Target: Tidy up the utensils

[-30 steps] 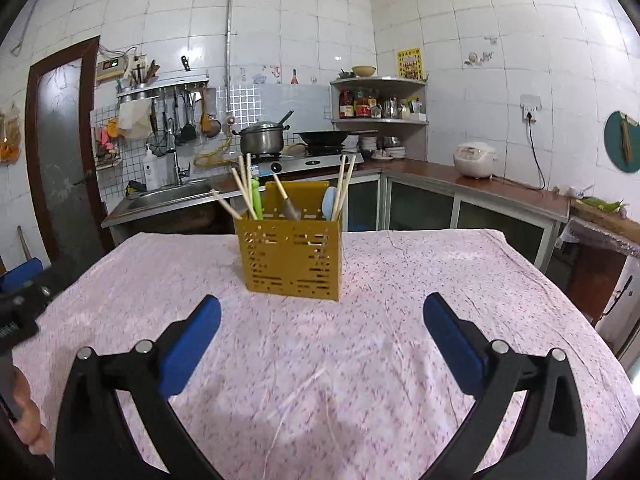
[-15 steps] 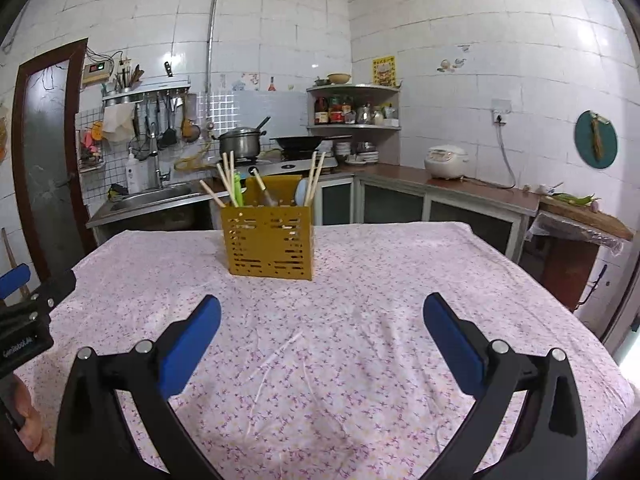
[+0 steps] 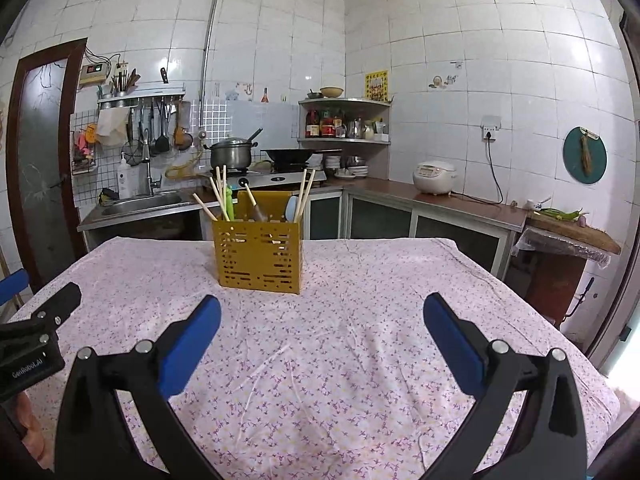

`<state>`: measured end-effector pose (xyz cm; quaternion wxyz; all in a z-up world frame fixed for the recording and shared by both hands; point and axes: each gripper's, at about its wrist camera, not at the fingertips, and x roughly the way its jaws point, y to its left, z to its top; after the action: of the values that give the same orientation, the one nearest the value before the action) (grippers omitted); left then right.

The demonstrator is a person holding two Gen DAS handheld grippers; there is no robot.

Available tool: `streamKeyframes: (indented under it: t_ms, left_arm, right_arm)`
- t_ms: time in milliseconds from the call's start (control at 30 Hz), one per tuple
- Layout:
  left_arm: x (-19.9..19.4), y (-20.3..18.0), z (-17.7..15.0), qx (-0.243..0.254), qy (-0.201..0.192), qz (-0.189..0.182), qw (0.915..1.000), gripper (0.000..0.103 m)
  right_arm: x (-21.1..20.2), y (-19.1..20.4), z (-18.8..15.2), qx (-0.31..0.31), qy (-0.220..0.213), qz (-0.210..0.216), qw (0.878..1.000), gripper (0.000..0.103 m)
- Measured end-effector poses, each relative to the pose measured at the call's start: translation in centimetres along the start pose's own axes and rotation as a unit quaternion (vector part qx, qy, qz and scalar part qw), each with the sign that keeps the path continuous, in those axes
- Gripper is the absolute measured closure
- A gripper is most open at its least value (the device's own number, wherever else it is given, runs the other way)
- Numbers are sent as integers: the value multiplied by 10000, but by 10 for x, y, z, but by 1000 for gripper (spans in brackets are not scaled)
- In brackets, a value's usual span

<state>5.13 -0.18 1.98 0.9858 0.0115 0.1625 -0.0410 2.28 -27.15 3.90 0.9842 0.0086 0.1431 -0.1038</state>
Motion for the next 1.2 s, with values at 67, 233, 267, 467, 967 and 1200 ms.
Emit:
streamKeyframes:
  t_ms: [67,233,267,467,967,1200]
  left_arm:
    - [0,0,1,-20,-7,-17,10000,5]
    - [1,-1,1,9,49,-61,10000,5]
    - [1,-1,1,24,48,-56,10000,5]
    - [3,-3,1,34,68,29,10000,5]
    - [-2,-7,1,122,-37,82,9999,5]
    - [-3,-6,1,104,-16,65,9999,5]
  right_arm:
    - [0,0,1,10,-4,24,10000,4]
    - [-2,1,2,-41,-86,-75,9999,4]
    - [-2,0,2,-13,-78,-55,10000,4]
    - [1,-3,0,54,-40,-48,10000,4]
    - [1,-5,-1,98,-42,-71,9999,4]
    - [2,-5,-1,85,-28,-37,10000,4]
